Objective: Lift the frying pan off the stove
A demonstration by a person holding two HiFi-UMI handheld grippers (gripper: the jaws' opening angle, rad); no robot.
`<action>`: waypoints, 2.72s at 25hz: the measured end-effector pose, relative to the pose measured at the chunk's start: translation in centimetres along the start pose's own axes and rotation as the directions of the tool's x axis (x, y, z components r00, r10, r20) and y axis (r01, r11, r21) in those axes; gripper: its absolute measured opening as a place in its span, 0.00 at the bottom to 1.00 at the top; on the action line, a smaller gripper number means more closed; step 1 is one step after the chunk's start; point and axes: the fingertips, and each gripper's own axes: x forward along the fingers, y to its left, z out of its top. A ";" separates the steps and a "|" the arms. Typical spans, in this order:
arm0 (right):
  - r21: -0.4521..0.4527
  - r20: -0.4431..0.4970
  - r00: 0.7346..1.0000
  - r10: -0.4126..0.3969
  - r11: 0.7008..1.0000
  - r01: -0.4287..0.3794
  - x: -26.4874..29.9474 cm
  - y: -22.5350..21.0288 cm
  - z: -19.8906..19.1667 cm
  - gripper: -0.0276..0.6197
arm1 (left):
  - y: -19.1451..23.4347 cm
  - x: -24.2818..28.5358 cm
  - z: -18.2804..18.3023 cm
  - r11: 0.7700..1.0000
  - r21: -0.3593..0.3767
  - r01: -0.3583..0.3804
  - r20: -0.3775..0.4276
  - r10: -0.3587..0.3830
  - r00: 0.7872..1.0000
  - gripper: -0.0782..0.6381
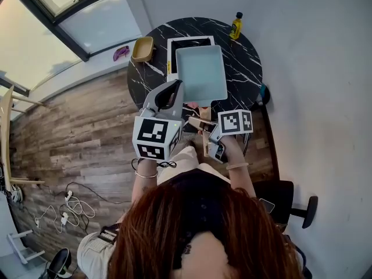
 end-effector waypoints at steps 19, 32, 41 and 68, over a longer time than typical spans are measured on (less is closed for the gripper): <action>-0.033 0.027 1.000 0.005 0.999 -0.004 -2.3 2.2 -4.7 0.14 | -3.1 -5.4 -0.9 1.000 0.018 -0.021 0.005 0.021 1.000 0.13; -0.054 0.041 0.999 -0.001 0.999 0.004 -2.2 3.3 -4.7 0.14 | -1.9 -6.1 -1.0 1.000 0.012 -0.026 0.025 0.025 0.999 0.13; -0.047 0.047 0.999 -0.012 0.999 0.014 -1.7 5.5 -7.3 0.14 | -0.8 -10.2 -1.7 0.999 -0.006 -0.036 0.025 0.036 0.999 0.13; -0.061 0.075 0.997 -0.033 0.997 0.038 -4.1 9.5 -13.5 0.14 | -2.5 -16.5 -2.5 0.999 -0.026 -0.026 0.038 0.027 0.999 0.13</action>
